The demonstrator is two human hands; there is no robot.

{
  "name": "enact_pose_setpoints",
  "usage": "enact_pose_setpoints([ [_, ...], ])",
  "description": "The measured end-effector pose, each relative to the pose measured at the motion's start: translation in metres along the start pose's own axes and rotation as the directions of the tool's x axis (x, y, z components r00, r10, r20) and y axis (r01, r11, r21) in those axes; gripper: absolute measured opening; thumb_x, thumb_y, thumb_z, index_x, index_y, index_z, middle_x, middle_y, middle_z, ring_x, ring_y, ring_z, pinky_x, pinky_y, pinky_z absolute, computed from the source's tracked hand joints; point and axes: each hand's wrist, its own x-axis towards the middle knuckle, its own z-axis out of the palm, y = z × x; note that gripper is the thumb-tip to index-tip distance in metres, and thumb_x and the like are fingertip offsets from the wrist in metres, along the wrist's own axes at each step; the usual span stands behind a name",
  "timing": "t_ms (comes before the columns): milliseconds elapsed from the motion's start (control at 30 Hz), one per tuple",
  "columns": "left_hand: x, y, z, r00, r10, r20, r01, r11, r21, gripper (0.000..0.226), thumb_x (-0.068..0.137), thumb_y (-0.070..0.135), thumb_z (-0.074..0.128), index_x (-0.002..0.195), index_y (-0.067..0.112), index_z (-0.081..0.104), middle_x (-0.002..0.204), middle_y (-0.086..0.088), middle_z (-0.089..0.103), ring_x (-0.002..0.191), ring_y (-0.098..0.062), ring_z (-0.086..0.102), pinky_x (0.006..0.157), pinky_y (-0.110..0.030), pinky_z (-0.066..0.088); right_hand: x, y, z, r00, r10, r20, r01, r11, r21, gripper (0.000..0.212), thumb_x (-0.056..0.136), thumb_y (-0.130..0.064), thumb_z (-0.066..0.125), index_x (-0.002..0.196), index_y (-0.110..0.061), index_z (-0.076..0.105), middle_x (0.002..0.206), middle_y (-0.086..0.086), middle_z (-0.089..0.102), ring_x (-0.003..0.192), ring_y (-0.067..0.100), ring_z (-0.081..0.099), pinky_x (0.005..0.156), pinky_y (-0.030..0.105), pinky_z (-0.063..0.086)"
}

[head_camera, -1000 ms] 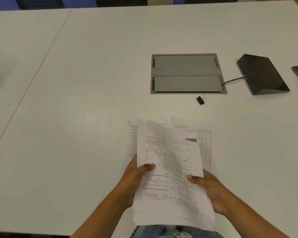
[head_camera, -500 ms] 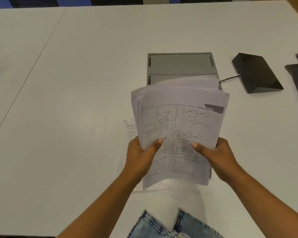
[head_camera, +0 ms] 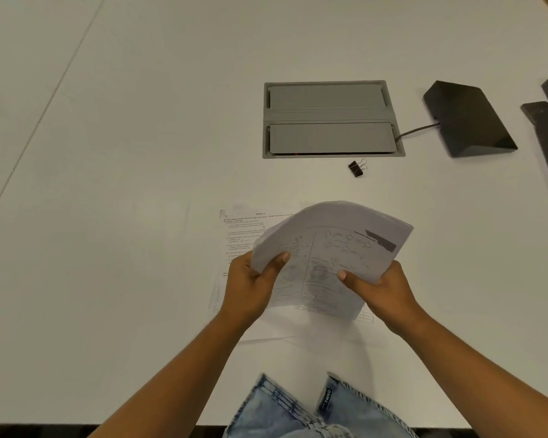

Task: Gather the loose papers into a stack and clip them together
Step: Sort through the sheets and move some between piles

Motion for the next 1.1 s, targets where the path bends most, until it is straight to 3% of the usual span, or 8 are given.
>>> enact_pose_setpoints([
  [100, -0.002, -0.004, -0.003, 1.000, 0.001, 0.019, -0.001, 1.000, -0.006, 0.034, 0.086, 0.014, 0.073, 0.095, 0.044, 0.062, 0.082, 0.021, 0.074, 0.084, 0.004, 0.069, 0.066, -0.016, 0.058, -0.004, 0.006, -0.002, 0.999, -0.037, 0.032, 0.037, 0.999, 0.010, 0.047, 0.076, -0.018, 0.076, 0.113, -0.040, 0.059, 0.107, -0.022, 0.070, 0.102, 0.000, 0.065, 0.077, 0.020, 0.058],
  [233, -0.007, -0.019, 0.000, 0.994, -0.048, 0.096, 0.030, 0.983, 0.179, 0.027, 0.087, 0.024, 0.073, 0.094, 0.046, 0.060, 0.090, -0.003, 0.072, 0.085, -0.023, 0.070, 0.074, -0.045, 0.062, -0.008, 0.021, -0.002, 0.998, 0.000, 0.066, 0.007, 0.994, -0.109, 0.045, 0.080, -0.019, 0.074, 0.114, -0.042, 0.056, 0.107, -0.026, 0.068, 0.104, -0.003, 0.063, 0.079, 0.019, 0.057],
  [467, -0.005, -0.016, -0.008, 0.976, -0.147, 0.158, 0.133, 0.986, 0.097, 0.029, 0.089, 0.023, 0.071, 0.107, 0.045, 0.064, 0.108, 0.012, 0.072, 0.100, -0.014, 0.069, 0.083, -0.032, 0.061, -0.013, 0.024, -0.018, 0.995, 0.094, 0.042, -0.091, 0.993, -0.079, 0.029, 0.083, -0.023, 0.068, 0.107, -0.038, 0.064, 0.098, -0.032, 0.072, 0.095, -0.008, 0.067, 0.073, 0.011, 0.055],
  [633, -0.012, -0.018, -0.017, 0.930, -0.293, 0.221, 0.306, 0.951, -0.031, 0.023, 0.088, 0.039, 0.066, 0.108, 0.030, 0.073, 0.107, 0.007, 0.077, 0.099, -0.014, 0.073, 0.083, -0.033, 0.061, -0.026, 0.035, -0.034, 0.982, 0.186, 0.002, -0.186, 0.980, -0.064, 0.027, 0.080, -0.029, 0.069, 0.103, -0.014, 0.074, 0.095, -0.002, 0.079, 0.088, 0.021, 0.076, 0.072, 0.029, 0.061],
  [767, -0.008, -0.055, -0.028, 0.937, -0.306, -0.166, 0.333, 0.928, 0.167, 0.045, 0.091, 0.053, 0.056, 0.116, 0.017, 0.068, 0.113, 0.001, 0.072, 0.101, -0.015, 0.068, 0.080, -0.022, 0.052, -0.038, 0.045, -0.044, 0.965, 0.251, -0.080, -0.252, 0.968, -0.007, 0.033, 0.077, -0.030, 0.072, 0.102, -0.009, 0.074, 0.093, 0.006, 0.079, 0.085, 0.028, 0.076, 0.068, 0.030, 0.062],
  [867, -0.007, -0.093, -0.043, 0.866, -0.266, -0.423, 0.470, 0.719, 0.512, 0.071, 0.082, 0.059, 0.066, 0.134, 0.013, 0.051, 0.130, -0.008, 0.056, 0.119, -0.025, 0.056, 0.090, -0.035, 0.048, -0.046, 0.048, -0.051, 0.953, 0.278, -0.124, -0.276, 0.961, 0.030, 0.031, 0.079, -0.024, 0.070, 0.105, -0.008, 0.072, 0.095, 0.007, 0.079, 0.085, 0.028, 0.076, 0.070, 0.034, 0.061],
  [1000, -0.011, -0.114, -0.052, 0.837, -0.320, -0.445, 0.532, 0.285, 0.797, 0.089, 0.072, 0.077, 0.060, 0.129, 0.011, 0.043, 0.129, -0.009, 0.046, 0.119, -0.026, 0.048, 0.088, -0.040, 0.046, -0.055, 0.045, -0.055, 0.943, 0.298, -0.150, -0.295, 0.955, 0.038, 0.014, 0.088, -0.009, 0.065, 0.100, -0.011, 0.072, 0.086, -0.001, 0.080, 0.073, 0.017, 0.076, 0.056, 0.020, 0.058],
  [1100, -0.008, -0.118, -0.055, 0.867, -0.299, -0.398, 0.482, 0.305, 0.822, 0.079, 0.070, 0.068, 0.070, 0.120, 0.012, 0.044, 0.121, -0.007, 0.052, 0.109, -0.024, 0.055, 0.083, -0.036, 0.048, -0.056, 0.041, -0.054, 0.938, 0.302, -0.170, -0.302, 0.953, 0.027, 0.013, 0.089, -0.008, 0.064, 0.098, -0.014, 0.071, 0.082, -0.008, 0.079, 0.069, 0.012, 0.075, 0.054, 0.018, 0.055],
])
